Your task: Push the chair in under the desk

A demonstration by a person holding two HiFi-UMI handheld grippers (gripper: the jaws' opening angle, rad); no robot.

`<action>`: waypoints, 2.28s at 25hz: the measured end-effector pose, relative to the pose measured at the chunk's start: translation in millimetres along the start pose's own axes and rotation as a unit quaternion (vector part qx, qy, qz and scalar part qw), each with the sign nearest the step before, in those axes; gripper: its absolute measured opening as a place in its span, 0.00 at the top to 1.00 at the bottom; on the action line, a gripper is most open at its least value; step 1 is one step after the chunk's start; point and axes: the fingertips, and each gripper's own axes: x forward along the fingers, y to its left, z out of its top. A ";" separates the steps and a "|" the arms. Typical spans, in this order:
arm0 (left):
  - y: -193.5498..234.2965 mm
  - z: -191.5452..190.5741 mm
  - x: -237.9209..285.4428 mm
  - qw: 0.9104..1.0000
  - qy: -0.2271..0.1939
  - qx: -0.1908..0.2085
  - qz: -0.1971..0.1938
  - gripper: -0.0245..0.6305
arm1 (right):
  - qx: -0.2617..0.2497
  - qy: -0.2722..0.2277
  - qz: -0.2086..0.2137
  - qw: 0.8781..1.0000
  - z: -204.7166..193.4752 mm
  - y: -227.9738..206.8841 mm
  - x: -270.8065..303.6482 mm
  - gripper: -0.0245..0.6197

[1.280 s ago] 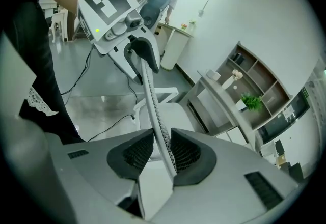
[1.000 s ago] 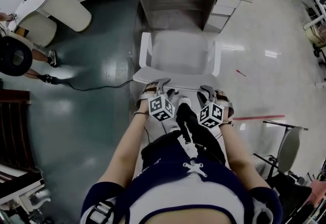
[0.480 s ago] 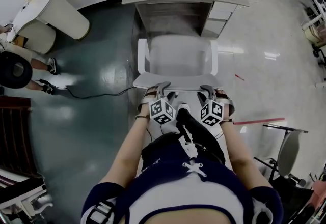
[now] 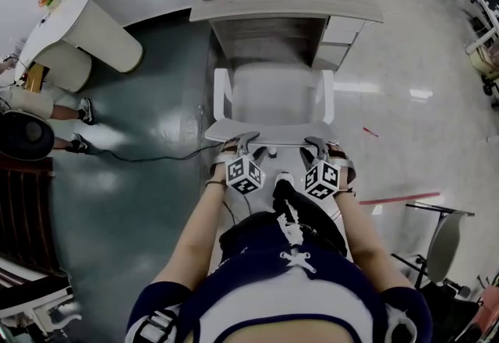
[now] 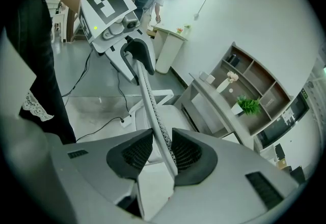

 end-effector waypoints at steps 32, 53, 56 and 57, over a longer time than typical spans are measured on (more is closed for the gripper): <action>132.1 18.8 77.3 1.000 -0.003 -0.003 0.001 0.67 | 0.018 -0.003 0.014 1.000 22.9 -129.6 82.8 0.80; 192.3 25.7 112.3 1.000 -0.005 -0.006 -0.005 0.67 | 0.034 0.004 0.020 0.999 33.3 -187.8 122.6 0.80; 197.4 25.9 114.7 1.000 -0.005 -0.006 -0.004 0.67 | 0.035 0.003 0.022 0.999 34.7 -192.2 125.5 0.80; 198.2 25.7 115.3 1.000 -0.005 -0.006 -0.004 0.67 | 0.035 0.003 0.022 0.999 34.9 -192.9 126.5 0.80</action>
